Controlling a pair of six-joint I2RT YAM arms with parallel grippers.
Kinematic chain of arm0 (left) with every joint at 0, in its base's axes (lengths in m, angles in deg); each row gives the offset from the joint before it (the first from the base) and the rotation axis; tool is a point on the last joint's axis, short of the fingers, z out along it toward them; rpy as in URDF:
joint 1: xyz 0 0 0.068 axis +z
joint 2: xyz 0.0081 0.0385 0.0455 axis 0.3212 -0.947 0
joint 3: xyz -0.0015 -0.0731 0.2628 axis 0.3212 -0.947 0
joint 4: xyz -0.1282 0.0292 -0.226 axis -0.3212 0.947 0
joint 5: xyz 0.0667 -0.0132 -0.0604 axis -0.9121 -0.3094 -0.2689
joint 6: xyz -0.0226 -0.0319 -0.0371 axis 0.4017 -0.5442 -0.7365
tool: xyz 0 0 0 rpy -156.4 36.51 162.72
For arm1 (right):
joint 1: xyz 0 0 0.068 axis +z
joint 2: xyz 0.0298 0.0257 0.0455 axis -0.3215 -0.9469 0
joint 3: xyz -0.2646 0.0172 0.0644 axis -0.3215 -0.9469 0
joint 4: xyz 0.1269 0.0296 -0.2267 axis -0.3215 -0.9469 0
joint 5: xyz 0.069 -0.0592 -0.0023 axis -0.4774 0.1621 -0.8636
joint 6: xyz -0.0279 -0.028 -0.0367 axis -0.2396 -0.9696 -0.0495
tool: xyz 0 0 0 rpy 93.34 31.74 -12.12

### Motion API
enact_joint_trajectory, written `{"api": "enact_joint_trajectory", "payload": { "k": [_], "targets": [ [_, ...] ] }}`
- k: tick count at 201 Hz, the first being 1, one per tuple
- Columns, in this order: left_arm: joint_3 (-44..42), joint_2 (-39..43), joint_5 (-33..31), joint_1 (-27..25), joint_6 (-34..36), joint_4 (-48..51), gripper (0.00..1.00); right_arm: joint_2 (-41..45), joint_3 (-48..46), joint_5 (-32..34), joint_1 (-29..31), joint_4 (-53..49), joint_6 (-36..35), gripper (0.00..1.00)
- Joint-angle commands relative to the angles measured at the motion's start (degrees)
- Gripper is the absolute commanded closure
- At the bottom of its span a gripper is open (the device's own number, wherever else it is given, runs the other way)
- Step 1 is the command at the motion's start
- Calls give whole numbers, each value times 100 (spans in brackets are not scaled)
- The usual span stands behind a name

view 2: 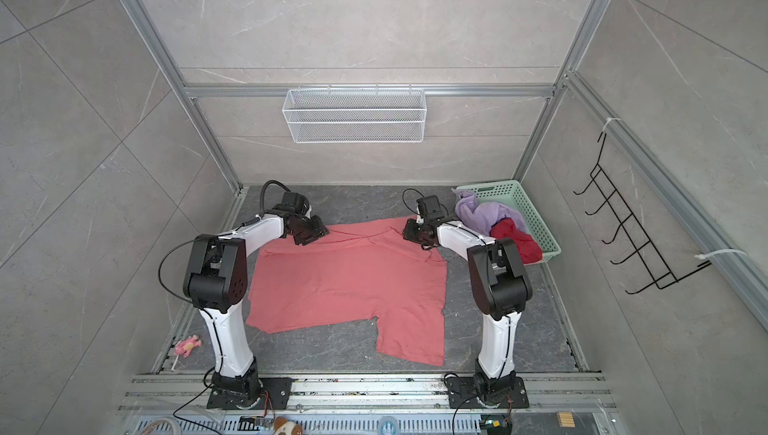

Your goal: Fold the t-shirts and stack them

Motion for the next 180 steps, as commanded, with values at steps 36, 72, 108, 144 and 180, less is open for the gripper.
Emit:
{"api": "enact_joint_trajectory", "payload": {
  "k": [36, 72, 108, 144, 180],
  "targets": [
    [160, -138, 468, -78, 45, 390, 53, -552, 575, 57, 13, -255, 141, 52],
    [96, -62, 682, -90, 145, 684, 54, -708, 682, 149, -10, -346, 184, 52],
    [-104, 169, 1090, -89, 247, 781, 54, -713, 642, 44, -23, -377, 179, 52],
    [-554, 553, 1459, -166, 256, 770, 54, -581, 549, -13, -30, -399, 58, 52],
    [-570, 842, 1128, -286, 223, 719, 55, -269, 236, -687, 14, 276, -196, 49]
  ]
}}
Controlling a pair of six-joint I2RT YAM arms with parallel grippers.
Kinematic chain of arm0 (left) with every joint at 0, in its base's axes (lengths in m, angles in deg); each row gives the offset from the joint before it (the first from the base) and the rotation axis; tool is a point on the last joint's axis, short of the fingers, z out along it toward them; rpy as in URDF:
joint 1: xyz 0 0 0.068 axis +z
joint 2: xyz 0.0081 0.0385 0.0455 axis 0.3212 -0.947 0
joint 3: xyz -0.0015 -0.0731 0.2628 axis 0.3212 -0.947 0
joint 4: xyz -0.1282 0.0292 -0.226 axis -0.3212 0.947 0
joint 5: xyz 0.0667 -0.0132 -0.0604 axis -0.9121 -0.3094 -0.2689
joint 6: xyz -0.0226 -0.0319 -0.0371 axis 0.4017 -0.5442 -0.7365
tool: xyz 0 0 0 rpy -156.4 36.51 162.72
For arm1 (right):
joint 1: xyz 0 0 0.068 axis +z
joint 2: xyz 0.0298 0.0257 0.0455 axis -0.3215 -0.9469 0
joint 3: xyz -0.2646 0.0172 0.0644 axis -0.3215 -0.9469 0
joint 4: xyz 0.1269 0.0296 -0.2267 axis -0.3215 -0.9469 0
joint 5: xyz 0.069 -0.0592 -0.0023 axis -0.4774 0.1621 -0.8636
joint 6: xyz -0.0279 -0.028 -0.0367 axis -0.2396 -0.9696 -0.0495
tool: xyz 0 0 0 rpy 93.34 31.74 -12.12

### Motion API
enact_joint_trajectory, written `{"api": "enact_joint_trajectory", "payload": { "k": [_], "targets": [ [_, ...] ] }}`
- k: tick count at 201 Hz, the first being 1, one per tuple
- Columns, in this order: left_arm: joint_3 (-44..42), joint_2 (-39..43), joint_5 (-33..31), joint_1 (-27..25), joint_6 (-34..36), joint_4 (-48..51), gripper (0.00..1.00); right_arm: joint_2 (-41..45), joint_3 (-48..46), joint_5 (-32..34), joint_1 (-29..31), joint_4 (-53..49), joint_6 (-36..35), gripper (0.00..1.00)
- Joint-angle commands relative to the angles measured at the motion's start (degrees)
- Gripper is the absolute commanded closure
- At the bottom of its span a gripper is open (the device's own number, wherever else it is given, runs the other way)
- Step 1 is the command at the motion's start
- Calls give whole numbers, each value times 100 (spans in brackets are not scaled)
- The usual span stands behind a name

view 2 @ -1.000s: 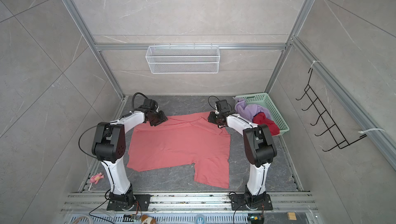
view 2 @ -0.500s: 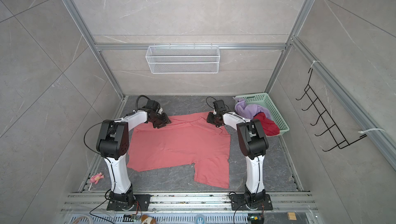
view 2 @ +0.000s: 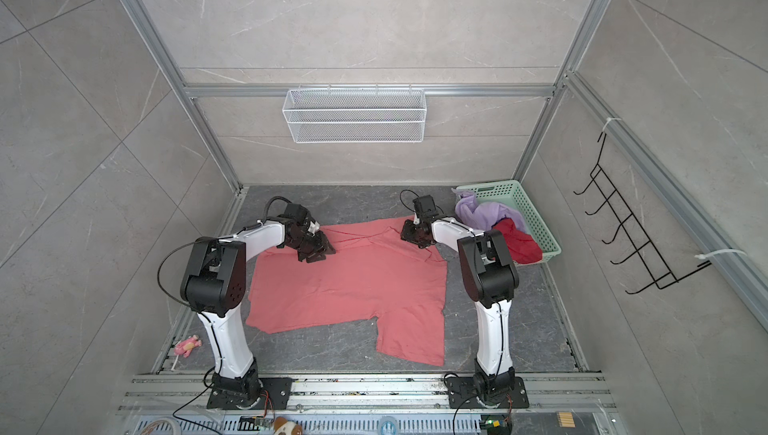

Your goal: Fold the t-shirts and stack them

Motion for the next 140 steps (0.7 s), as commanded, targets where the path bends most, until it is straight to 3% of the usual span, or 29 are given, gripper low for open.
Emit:
{"api": "enact_joint_trajectory", "payload": {
  "k": [1, 44, 140],
  "targets": [
    [99, 445, 27, -66, 108, 1, 55, 360, -226, -472, 39, 380, -275, 49],
    [-11, 555, -36, -73, -84, -335, 56, 450, -46, -214, 284, 465, -887, 48],
    [-361, 1218, -597, -57, -104, -435, 56, -479, 1033, 493, 634, -102, -1152, 48]
  ]
}}
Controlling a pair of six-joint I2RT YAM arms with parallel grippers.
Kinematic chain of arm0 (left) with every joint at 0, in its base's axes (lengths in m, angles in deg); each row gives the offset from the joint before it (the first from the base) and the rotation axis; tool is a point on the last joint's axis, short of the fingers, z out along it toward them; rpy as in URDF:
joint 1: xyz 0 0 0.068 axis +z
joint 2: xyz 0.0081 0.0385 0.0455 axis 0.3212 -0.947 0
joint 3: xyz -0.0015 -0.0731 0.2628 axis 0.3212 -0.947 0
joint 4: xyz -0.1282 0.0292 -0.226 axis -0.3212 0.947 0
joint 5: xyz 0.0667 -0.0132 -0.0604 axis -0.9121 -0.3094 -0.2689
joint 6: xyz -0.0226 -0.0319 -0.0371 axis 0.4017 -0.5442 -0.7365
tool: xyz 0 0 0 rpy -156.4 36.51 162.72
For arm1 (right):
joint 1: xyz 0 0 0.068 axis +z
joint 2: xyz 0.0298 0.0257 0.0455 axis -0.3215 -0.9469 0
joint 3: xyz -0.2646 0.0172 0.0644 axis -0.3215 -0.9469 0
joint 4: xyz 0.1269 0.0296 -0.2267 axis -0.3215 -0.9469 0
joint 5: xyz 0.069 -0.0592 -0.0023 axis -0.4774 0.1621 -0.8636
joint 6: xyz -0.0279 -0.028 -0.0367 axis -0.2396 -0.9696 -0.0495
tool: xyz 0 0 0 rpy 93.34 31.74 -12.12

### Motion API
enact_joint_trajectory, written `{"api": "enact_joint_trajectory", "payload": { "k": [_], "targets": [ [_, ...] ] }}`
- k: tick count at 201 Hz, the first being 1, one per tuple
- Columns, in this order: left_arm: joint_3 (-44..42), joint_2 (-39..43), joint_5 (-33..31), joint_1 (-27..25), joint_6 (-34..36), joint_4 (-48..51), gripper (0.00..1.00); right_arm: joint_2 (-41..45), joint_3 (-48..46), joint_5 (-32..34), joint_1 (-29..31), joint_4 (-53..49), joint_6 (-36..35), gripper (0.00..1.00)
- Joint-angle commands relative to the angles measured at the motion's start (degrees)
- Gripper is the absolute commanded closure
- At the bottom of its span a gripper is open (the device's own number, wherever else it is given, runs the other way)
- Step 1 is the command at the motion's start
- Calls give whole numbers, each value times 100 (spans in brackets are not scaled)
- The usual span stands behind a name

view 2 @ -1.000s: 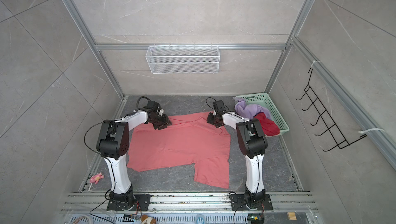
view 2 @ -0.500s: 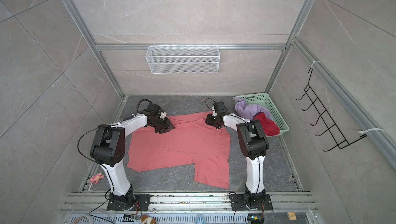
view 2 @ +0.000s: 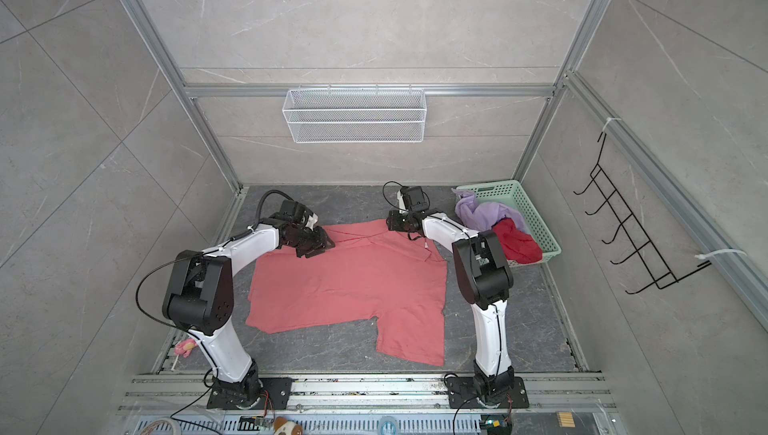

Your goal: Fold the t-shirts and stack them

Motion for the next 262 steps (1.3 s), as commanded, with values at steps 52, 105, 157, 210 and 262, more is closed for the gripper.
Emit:
{"api": "enact_joint_trajectory", "payload": {
  "k": [52, 105, 157, 210, 262],
  "targets": [
    [14, 467, -346, 50, 18, -14, 56, -458, 279, 409, 243, -455, -106, 55],
    [-107, 476, -443, 153, -24, -60, 56, -233, 94, 754, 315, -525, -118, 94],
    [-281, 614, -601, 357, -93, -93, 56, 568, -511, 989, 526, -626, -128, 100],
    [-511, 848, -850, 734, -110, -110, 56, 1681, -1807, 906, 901, -531, 213, 100],
    [-714, 936, -1538, 1071, -165, -41, 55, 1980, -2578, 769, 1375, -324, 825, 100]
  ]
}}
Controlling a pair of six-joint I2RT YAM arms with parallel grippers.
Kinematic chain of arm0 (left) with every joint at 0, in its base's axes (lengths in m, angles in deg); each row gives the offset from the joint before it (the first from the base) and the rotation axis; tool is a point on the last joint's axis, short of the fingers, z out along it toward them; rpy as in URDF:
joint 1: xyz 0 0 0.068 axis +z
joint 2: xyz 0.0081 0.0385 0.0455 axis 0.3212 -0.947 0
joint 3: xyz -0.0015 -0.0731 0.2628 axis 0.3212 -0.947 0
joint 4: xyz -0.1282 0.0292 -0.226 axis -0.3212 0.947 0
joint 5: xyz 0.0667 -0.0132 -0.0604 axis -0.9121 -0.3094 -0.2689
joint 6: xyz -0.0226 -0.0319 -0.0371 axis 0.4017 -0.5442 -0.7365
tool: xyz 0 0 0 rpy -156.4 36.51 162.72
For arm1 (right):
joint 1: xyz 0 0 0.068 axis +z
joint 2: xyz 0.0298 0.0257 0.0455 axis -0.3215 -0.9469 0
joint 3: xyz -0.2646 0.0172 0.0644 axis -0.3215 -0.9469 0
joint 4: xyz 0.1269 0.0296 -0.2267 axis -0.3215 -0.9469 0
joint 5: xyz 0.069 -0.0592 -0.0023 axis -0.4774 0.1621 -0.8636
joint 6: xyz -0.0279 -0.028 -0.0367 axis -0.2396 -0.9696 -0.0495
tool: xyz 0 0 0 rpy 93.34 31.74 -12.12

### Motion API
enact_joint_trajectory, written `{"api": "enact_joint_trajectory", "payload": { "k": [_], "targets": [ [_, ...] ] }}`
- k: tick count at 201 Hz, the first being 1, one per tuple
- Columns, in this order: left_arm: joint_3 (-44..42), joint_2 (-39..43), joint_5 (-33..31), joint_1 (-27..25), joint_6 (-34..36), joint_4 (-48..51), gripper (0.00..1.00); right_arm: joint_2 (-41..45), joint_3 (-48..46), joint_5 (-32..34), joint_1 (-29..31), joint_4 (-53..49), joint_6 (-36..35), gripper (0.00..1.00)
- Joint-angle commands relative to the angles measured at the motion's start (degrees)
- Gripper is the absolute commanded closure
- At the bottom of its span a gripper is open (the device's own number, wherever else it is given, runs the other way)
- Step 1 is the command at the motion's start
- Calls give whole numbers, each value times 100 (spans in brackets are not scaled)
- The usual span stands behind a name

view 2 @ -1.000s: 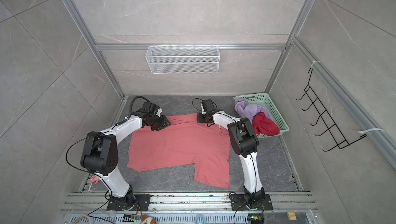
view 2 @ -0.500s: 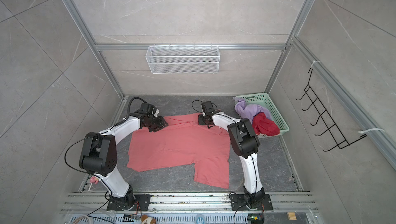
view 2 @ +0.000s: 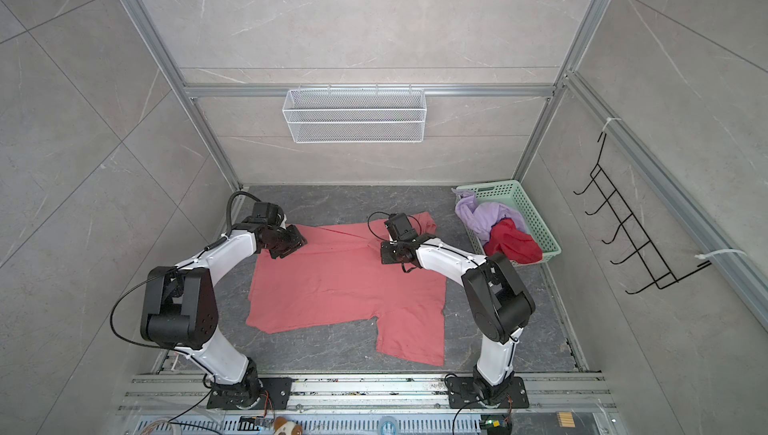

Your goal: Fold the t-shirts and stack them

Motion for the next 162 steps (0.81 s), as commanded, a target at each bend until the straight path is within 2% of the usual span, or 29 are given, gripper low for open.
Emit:
{"api": "enact_joint_trajectory", "payload": {
  "k": [1, 26, 32, 44, 55, 122, 138, 162],
  "targets": [
    [-87, 281, -518, 131, -80, 28, 55, 202, -276, -85, 208, 8, 395, 100],
    [-96, 284, -954, 167, -64, 83, 55, 205, -381, -46, 369, -21, 466, 93],
    [-96, 284, -1062, 168, -54, 86, 55, 209, -397, -5, 374, -42, 506, 86],
    [-88, 293, -1258, 176, -54, 104, 55, 247, -406, 24, 374, -44, 556, 64],
    [-71, 286, -1492, 176, -36, 153, 55, 309, -357, 63, 381, -61, 554, 56],
    [110, 66, -2437, 318, 192, 357, 55, 554, 265, 398, 371, -253, 259, 50],
    [125, -41, -2420, 466, 193, 268, 54, 464, 422, 631, 368, -220, 139, 48],
    [237, -310, -2037, 704, 126, 161, 53, 205, 772, 869, 250, -308, -84, 45]
  ]
}}
